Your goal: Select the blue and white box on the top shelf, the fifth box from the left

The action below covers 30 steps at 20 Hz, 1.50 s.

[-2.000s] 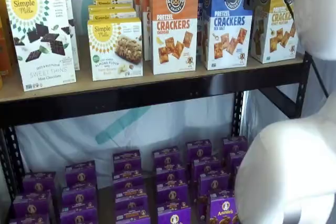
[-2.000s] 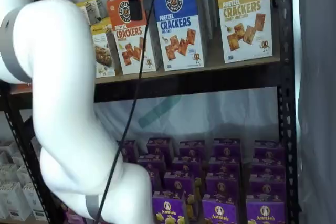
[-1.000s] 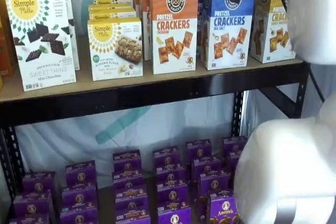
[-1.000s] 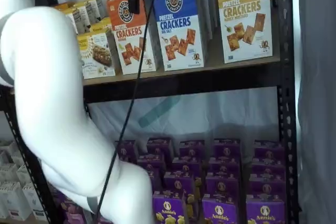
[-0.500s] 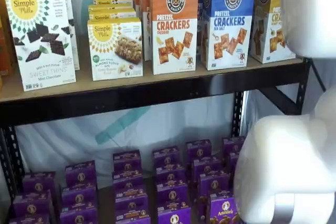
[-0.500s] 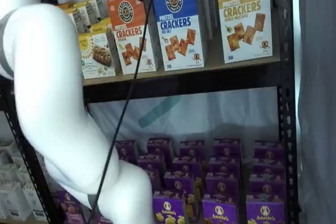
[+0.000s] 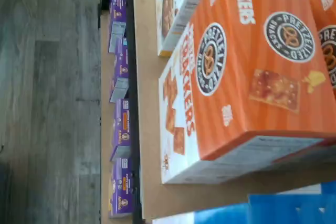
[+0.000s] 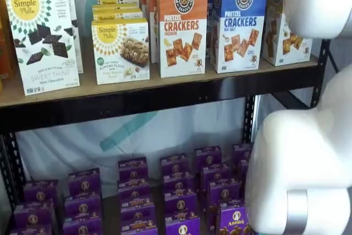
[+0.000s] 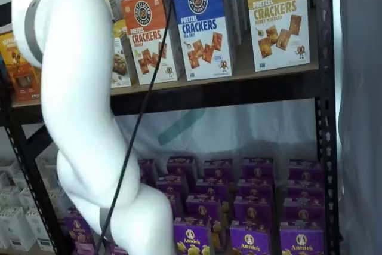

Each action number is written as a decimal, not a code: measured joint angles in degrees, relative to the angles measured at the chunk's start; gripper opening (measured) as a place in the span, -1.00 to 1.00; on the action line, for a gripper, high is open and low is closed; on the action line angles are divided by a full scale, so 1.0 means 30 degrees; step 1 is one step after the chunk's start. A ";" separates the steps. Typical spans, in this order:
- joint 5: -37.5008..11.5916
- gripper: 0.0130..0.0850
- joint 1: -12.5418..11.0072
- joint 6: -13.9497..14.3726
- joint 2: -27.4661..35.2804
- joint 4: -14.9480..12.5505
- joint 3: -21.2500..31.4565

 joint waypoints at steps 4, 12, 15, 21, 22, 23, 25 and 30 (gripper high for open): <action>-0.0066 1.00 0.0000 -0.0161 0.0872 -0.0185 -0.0679; -0.0573 1.00 0.0484 -0.0266 0.2249 -0.0914 -0.1491; -0.0110 1.00 0.0726 -0.0248 0.2835 -0.1480 -0.2115; 0.1234 1.00 0.1228 -0.0197 0.3933 -0.2749 -0.3411; 0.1547 1.00 0.1308 -0.0180 0.4131 -0.2944 -0.3654; 0.1989 1.00 0.1424 -0.0159 0.4401 -0.3241 -0.4023; 0.2438 1.00 0.1616 -0.0147 0.4667 -0.3735 -0.4360; 0.2691 1.00 0.1868 -0.0148 0.4795 -0.4341 -0.4424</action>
